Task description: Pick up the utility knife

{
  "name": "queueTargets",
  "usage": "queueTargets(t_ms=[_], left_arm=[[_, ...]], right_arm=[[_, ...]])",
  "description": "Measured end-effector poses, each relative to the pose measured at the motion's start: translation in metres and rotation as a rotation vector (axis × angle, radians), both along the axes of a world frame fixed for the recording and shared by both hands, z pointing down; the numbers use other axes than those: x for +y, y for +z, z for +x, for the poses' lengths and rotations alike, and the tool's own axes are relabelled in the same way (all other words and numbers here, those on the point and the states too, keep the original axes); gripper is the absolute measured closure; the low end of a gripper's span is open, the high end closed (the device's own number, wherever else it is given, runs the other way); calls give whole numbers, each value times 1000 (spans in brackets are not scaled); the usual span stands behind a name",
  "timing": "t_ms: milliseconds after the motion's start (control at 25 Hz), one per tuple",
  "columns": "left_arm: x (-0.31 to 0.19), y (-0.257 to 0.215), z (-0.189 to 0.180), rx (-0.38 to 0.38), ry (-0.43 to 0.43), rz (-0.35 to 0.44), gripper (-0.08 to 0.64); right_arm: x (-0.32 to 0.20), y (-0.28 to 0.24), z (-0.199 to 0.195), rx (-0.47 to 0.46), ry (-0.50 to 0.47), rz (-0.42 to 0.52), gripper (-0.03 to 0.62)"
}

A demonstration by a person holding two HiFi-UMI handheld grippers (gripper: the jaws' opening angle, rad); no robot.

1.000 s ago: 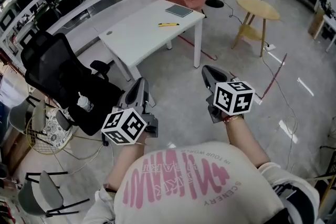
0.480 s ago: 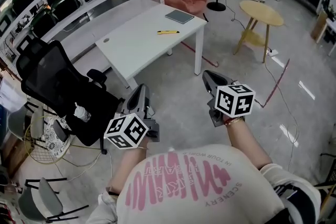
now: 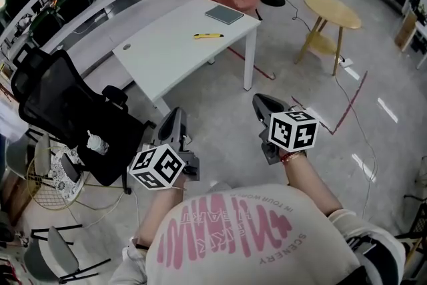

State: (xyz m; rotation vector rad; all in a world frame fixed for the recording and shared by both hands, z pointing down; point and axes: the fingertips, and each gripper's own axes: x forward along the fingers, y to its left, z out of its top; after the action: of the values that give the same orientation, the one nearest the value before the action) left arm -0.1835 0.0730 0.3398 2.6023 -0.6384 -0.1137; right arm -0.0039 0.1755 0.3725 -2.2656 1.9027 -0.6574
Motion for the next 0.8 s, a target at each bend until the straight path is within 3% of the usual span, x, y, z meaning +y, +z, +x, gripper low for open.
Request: queueTargets(t_ms=[480,800], left_arm=[[-57,26,26,-47,-25,-50,535],[-140,45,96,-60,-14,-80,535]], right_arm=[[-56,31,38,-103,11,-30,578],[-135,51,96,-101,3,-71,578]])
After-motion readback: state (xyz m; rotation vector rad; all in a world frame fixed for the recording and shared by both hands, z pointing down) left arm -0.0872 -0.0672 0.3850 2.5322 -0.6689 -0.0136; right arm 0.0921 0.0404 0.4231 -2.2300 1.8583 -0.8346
